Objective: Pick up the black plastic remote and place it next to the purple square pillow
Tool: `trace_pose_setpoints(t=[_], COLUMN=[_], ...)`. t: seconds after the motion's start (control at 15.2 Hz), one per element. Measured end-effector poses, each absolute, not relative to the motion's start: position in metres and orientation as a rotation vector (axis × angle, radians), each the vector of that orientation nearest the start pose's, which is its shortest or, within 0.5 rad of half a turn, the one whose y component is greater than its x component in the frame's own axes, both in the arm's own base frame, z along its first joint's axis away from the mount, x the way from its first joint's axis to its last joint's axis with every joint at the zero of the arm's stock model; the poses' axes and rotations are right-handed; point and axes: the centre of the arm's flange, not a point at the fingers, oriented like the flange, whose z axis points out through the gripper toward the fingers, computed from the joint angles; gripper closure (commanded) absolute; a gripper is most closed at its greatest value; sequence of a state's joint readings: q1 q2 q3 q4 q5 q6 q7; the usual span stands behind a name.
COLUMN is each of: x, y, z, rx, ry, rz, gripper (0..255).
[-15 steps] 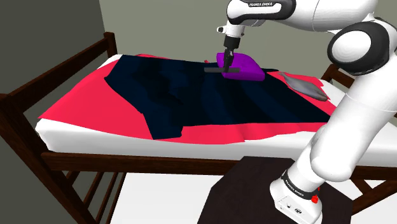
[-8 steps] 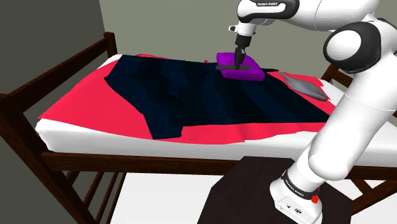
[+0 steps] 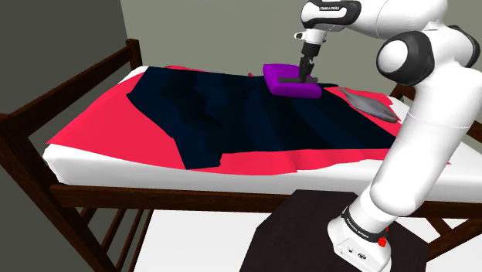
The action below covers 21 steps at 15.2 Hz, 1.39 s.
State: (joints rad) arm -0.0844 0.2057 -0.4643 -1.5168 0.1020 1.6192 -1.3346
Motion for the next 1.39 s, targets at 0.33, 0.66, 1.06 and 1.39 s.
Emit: trace_pose_setpoints(t=[0.33,0.66,1.06,1.39], x=[0.526,0.516,0.509,0.509], y=[-0.352,-0.415,-0.448,-0.449], z=[0.545,0.544,0.523,0.496], rx=[-2.838,-2.838,-2.837,-2.837], ry=[-1.169,-1.169,-1.171,-1.172], rz=[0.062,0.062,0.062,0.062], gripper=[255,255,255,255])
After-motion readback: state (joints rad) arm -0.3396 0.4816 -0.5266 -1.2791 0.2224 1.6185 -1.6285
